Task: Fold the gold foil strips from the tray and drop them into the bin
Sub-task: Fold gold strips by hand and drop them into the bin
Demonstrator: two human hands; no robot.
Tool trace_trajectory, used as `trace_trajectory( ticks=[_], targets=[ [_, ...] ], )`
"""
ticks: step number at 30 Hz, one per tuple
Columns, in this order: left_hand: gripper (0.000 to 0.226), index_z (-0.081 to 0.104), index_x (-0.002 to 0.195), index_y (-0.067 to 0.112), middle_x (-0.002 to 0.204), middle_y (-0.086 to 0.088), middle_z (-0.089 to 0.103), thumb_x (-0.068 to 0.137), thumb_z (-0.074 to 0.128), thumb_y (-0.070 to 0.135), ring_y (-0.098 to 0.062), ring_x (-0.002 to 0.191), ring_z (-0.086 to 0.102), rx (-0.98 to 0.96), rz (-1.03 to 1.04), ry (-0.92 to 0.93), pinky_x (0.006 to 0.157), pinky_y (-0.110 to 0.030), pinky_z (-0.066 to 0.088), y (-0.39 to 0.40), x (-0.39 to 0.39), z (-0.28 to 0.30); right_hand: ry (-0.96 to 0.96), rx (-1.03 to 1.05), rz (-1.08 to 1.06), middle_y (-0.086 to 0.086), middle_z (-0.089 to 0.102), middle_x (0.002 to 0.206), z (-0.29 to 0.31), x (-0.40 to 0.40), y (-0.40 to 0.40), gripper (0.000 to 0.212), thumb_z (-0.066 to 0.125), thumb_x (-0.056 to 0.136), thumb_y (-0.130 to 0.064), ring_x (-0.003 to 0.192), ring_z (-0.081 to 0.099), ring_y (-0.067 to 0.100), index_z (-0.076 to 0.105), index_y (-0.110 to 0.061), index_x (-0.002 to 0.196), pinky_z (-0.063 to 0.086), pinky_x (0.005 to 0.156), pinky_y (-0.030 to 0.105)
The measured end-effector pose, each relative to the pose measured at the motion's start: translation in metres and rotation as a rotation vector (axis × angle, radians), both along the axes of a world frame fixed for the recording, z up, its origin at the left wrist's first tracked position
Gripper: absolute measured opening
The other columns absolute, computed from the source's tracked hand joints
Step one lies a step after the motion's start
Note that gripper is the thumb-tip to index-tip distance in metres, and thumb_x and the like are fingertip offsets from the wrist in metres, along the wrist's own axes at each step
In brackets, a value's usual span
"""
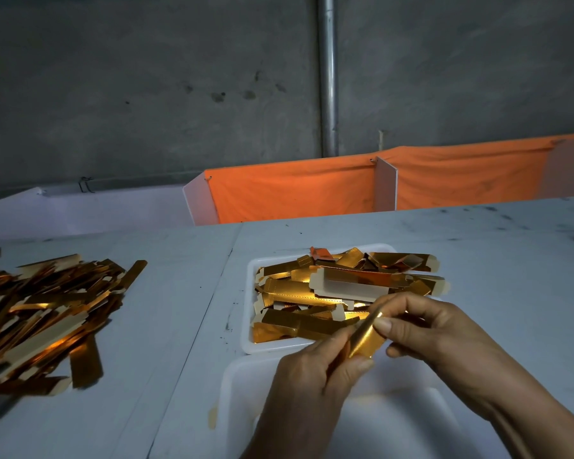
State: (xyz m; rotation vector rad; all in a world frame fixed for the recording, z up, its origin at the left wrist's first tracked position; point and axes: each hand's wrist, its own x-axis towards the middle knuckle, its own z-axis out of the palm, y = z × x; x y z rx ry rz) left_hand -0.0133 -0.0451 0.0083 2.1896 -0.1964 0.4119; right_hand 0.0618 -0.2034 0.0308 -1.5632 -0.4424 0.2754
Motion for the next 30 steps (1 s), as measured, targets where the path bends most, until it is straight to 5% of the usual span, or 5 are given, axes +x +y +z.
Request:
trace_trajectory(
  ticks=[8, 12, 21, 27, 30],
  targets=[
    [0.048, 0.054, 0.124, 0.041, 0.064, 0.034, 0.055, 0.082, 0.034, 0.053, 0.008, 0.076, 0.056, -0.077, -0.004, 0.058, 0.067, -0.007, 0.040, 0.002, -0.001, 0.004, 0.039, 0.052, 0.008, 0.003, 0.071, 0.089, -0.002, 0.002, 0.001, 0.014, 0.070, 0.067, -0.022, 0.074, 0.068, 0.013, 0.073, -0.010, 0.072, 0.053, 0.061, 0.019],
    [0.034, 0.053, 0.125, 0.046, 0.061, 0.022, 0.058, 0.094, 0.040, 0.043, 0.011, 0.072, 0.056, -0.158, 0.012, 0.140, 0.062, -0.007, 0.039, 0.007, 0.000, 0.002, 0.029, 0.079, 0.022, 0.002, 0.071, 0.088, -0.002, 0.003, 0.000, 0.012, 0.070, 0.066, -0.021, 0.073, 0.068, 0.015, 0.073, -0.010, 0.070, 0.053, 0.061, 0.021],
    [0.039, 0.040, 0.138, 0.034, 0.116, 0.005, 0.062, 0.101, 0.030, 0.031, -0.004, 0.095, 0.054, 0.248, 0.097, 0.018, 0.066, 0.006, 0.026, 0.001, 0.000, 0.002, 0.061, 0.039, 0.019, 0.002, 0.071, 0.088, -0.003, 0.003, 0.000, 0.013, 0.070, 0.065, -0.023, 0.070, 0.069, 0.014, 0.073, -0.011, 0.069, 0.053, 0.061, 0.020],
    [0.040, 0.050, 0.123, 0.040, 0.083, 0.026, 0.054, 0.086, 0.052, 0.054, 0.018, 0.085, 0.048, 0.007, 0.035, 0.116, 0.067, -0.002, 0.038, -0.003, -0.002, 0.002, 0.081, 0.069, -0.002, 0.007, 0.070, 0.092, -0.003, 0.001, 0.000, 0.015, 0.070, 0.066, -0.025, 0.071, 0.068, 0.019, 0.072, -0.010, 0.070, 0.052, 0.060, 0.021],
    [0.034, 0.059, 0.111, 0.038, 0.076, 0.020, 0.059, 0.081, 0.061, 0.054, 0.009, 0.078, 0.056, -0.047, 0.083, 0.178, 0.061, -0.005, 0.040, 0.000, -0.001, 0.000, 0.073, 0.047, 0.013, 0.007, 0.070, 0.093, -0.004, 0.001, 0.001, 0.016, 0.069, 0.067, -0.026, 0.076, 0.068, 0.022, 0.072, -0.011, 0.070, 0.053, 0.062, 0.022]
  ],
)
